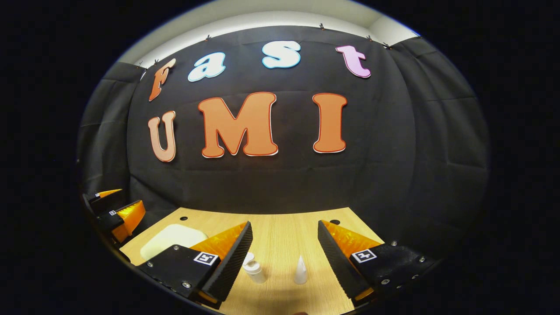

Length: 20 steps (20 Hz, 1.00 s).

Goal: First open the suitcase, pack the skin care products into it, and then close the suitcase.

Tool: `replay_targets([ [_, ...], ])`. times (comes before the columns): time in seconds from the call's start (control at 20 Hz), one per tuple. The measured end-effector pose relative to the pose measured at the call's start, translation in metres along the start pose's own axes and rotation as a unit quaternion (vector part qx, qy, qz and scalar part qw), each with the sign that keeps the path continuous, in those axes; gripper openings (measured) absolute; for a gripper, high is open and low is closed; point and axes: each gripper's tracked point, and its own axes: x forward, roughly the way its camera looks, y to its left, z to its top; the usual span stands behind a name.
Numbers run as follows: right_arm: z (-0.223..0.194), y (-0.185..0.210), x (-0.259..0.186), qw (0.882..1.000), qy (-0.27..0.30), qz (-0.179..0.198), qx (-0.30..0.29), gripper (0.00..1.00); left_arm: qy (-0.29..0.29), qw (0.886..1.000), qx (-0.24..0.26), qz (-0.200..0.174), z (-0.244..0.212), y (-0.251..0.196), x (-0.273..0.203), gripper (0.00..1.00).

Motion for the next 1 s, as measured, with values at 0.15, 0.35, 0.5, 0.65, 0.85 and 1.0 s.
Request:
replay_targets([
  [0.15,-0.007,-0.004,0.000,1.000,0.007,-0.003,-0.001,0.95,0.006,0.999,0.040,-0.005,-0.009,-0.008,0.002,0.99],
  [0.35,-0.019,-0.012,0.002,1.000,0.023,-0.010,0.005,0.95,0.034,0.994,0.103,-0.018,-0.032,-0.025,0.005,0.99],
  [0.5,-0.030,-0.021,0.004,0.999,0.035,-0.020,0.004,0.95,0.059,0.987,0.145,-0.036,-0.055,-0.037,0.012,0.99],
  [0.65,-0.040,-0.031,0.006,0.998,0.049,-0.033,0.009,0.95,0.091,0.977,0.180,-0.066,-0.089,-0.055,0.012,0.99],
  [0.85,-0.058,-0.047,0.006,0.996,0.070,-0.050,0.016,0.95,0.120,0.955,0.252,-0.096,-0.127,-0.077,0.010,0.99],
  [1.0,-0.069,-0.060,0.005,0.994,0.082,-0.064,0.018,0.95,0.112,0.932,0.319,-0.128,-0.144,-0.097,0.008,0.99],
])
